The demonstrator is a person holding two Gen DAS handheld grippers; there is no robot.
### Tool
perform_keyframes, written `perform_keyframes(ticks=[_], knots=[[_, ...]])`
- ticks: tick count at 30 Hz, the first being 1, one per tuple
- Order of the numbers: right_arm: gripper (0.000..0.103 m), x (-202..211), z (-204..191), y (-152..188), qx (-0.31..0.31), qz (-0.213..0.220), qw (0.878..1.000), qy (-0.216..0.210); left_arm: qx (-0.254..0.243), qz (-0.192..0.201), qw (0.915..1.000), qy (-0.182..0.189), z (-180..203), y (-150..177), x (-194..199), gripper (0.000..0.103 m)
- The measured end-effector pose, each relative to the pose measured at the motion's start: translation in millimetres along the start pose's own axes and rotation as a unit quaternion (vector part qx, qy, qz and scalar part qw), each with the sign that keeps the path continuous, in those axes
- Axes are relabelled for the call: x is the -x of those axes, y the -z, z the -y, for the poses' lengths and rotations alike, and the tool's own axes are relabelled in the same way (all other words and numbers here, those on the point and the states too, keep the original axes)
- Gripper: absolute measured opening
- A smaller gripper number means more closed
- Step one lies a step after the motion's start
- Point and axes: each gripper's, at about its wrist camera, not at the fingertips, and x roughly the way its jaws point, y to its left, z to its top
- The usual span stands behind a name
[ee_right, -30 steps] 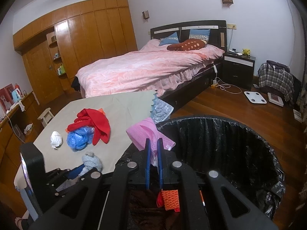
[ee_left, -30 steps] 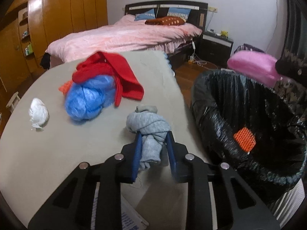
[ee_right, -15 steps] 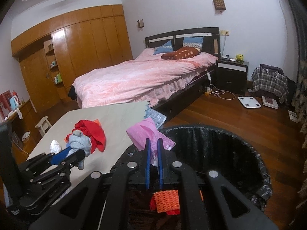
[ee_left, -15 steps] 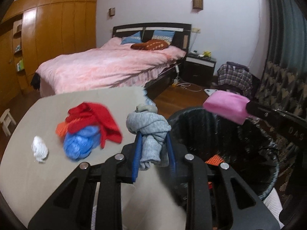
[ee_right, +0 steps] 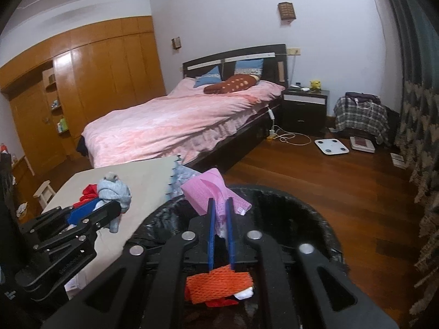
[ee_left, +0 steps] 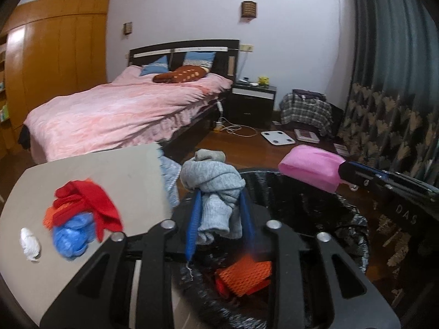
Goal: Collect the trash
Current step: 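Carry the grey cloth over the bin with the left tool, then open both tools to drop the grey cloth and pink mask into the bin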
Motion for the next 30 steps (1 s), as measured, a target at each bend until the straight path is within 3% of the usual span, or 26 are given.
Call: perform_keyframes(ticks=[2, 3, 6, 12, 17, 23, 30], knots=[[0.026, 1, 3, 1, -0.003, 0.000, 1.000, 0.008, -0.001, 0.004, 1.0000, 0.006, 3, -1, -1, 0.055], [0.036, 2, 5, 1, -0.005, 0.001, 1.000, 0.012, -0.002, 0.006, 0.9999, 0.008, 4, -1, -1, 0.057], [0.050, 4, 8, 2, -0.010, 0.006, 1.000, 0.018, -0.008, 0.008, 0.9999, 0.010, 2, 1, 1, 0.059], [0.082, 5, -8, 2, -0.004, 0.015, 1.000, 0.011, -0.005, 0.014, 0.9998, -0.013, -22, 7, 18, 0.072], [0.089, 2, -38, 7, 0.016, 0.011, 1.000, -0.021, 0.013, 0.005, 0.9990, -0.042, -58, 23, 42, 0.077], [0.089, -1, -78, 18, 0.034, 0.006, 0.997, -0.067, 0.037, -0.010, 0.9955, -0.087, -103, 51, 77, 0.078], [0.089, 2, -115, 39, 0.052, -0.002, 0.993, -0.103, 0.066, -0.022, 0.9907, -0.117, -130, 83, 102, 0.079]])
